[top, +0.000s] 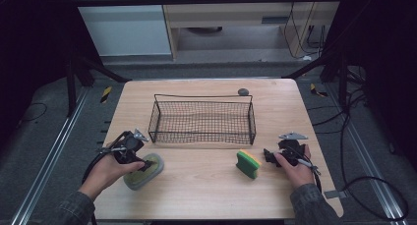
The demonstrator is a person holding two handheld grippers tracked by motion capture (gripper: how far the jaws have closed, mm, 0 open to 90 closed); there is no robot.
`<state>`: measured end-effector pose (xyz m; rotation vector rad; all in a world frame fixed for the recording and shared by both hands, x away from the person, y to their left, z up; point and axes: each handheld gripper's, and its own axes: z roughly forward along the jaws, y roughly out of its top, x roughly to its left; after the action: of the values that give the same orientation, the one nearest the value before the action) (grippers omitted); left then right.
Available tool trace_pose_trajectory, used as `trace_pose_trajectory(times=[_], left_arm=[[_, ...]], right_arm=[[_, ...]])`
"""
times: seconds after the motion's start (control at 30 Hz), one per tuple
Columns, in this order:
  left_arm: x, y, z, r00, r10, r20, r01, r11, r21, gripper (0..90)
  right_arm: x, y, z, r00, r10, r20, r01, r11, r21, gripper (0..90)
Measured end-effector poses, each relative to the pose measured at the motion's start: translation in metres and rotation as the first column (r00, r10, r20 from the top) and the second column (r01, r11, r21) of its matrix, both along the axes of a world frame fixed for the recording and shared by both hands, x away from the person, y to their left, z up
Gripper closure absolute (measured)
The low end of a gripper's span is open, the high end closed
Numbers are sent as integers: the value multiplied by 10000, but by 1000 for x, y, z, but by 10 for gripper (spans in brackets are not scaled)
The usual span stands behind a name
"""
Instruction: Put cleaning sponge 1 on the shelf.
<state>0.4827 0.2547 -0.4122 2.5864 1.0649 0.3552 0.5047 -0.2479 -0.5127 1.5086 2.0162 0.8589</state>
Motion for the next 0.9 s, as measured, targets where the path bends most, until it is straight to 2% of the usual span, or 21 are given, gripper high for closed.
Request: trace_pose_trajectory(times=[0.3,0.63,0.9], left_arm=[[-1,-3,-3,9994,-135,-314,143,9995,279,383],[-1,-7,-10,9979,-374,-520,404,9975,578,442],[4,-5,-19,9947,-362,-962,426,9970,651,557]], right_arm=[[-1,0,0,10000,-23,3,23,10000,34,6],[-1,0,0,10000,-19,4,19,10000,35,6],[-1,0,0,10000,-11,0,11,10000,38,6]])
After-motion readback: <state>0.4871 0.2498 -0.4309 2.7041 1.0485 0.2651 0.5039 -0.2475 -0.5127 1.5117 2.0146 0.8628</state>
